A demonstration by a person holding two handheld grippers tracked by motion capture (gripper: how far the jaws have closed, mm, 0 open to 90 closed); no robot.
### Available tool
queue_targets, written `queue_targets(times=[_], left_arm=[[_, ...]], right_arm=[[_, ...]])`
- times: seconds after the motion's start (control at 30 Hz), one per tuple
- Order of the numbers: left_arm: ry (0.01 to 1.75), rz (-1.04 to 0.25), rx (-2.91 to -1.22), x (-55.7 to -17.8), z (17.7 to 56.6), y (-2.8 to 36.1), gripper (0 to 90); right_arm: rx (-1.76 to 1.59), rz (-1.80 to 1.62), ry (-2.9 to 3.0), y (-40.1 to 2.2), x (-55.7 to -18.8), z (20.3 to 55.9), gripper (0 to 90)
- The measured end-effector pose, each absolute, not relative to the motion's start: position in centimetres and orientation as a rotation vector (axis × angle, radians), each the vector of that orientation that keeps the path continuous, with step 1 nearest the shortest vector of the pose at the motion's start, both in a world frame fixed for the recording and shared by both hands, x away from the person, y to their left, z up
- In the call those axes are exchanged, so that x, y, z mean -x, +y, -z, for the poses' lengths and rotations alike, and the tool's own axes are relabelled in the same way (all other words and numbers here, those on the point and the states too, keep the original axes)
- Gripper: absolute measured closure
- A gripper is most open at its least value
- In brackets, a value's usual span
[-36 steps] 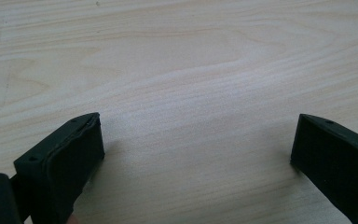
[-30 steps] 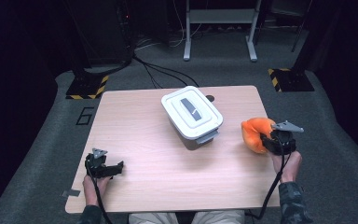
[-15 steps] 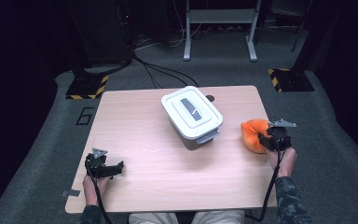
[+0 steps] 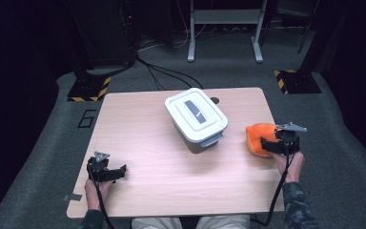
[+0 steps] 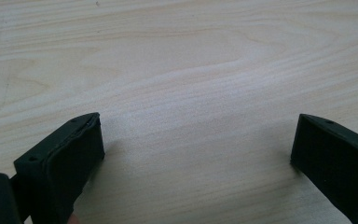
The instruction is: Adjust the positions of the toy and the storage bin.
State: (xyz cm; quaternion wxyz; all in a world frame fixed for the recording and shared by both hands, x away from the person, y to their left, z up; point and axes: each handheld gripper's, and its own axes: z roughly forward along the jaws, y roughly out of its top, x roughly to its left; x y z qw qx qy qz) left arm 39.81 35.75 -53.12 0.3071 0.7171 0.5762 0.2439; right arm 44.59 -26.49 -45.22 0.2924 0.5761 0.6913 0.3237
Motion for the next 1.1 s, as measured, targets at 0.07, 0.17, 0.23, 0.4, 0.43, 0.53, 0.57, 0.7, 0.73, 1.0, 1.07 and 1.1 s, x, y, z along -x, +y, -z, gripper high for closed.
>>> queue_targets(times=[0.07, 0.17, 0.23, 0.4, 0.43, 0.53, 0.57, 0.7, 0.73, 1.0, 1.07, 1.1], left_arm=[[1.524, -0.645, -1.897, -39.8, 53.1, 35.7, 2.2], [1.524, -0.645, -1.897, -39.8, 53.1, 35.7, 2.2], [1.524, -0.645, -1.896, -39.8, 53.1, 35.7, 2.2], [1.524, -0.645, -1.897, -39.8, 53.1, 35.7, 2.2], [1.524, -0.645, -1.897, -39.8, 53.1, 35.8, 2.2], [1.524, -0.645, -1.896, -39.8, 53.1, 35.7, 2.2], [1.524, -0.645, -1.897, -39.8, 53.1, 35.7, 2.2], [1.524, -0.645, -1.896, -39.8, 53.1, 35.7, 2.2], [1.524, -0.645, -1.897, -39.8, 53.1, 35.7, 2.2], [1.524, -0.645, -1.897, -39.8, 53.1, 35.7, 2.2], [1.524, -0.645, -1.897, -39.8, 53.1, 35.8, 2.2], [1.524, -0.645, -1.896, -39.8, 53.1, 35.7, 2.2]], right_arm=[[-1.528, -0.872, 1.837, -26.6, -44.4, 44.9, 13.3], [-1.519, -0.893, 1.838, -26.6, -44.1, 44.4, 10.2], [-1.504, -0.903, 1.846, -26.6, -43.8, 44.0, 8.8], [-1.468, -0.923, 1.852, -25.9, -43.4, 43.0, 7.6], [-1.463, -0.927, 1.858, -25.7, -43.4, 42.8, 7.3], [-1.437, -0.945, 1.868, -25.0, -43.4, 42.2, 6.5], [-1.427, -0.95, 1.876, -24.7, -43.4, 42.1, 6.3], [-1.397, -0.955, 1.915, -23.7, -43.7, 41.7, 6.8], [-1.391, -0.96, 1.923, -23.5, -43.8, 41.7, 6.9], [-1.362, -1.009, 1.975, -21.7, -44.6, 41.2, 6.3], [-1.348, -1.019, 1.986, -21.1, -44.9, 41.0, 6.5], [-1.338, -1.024, 1.996, -20.8, -45.1, 40.9, 6.9]])
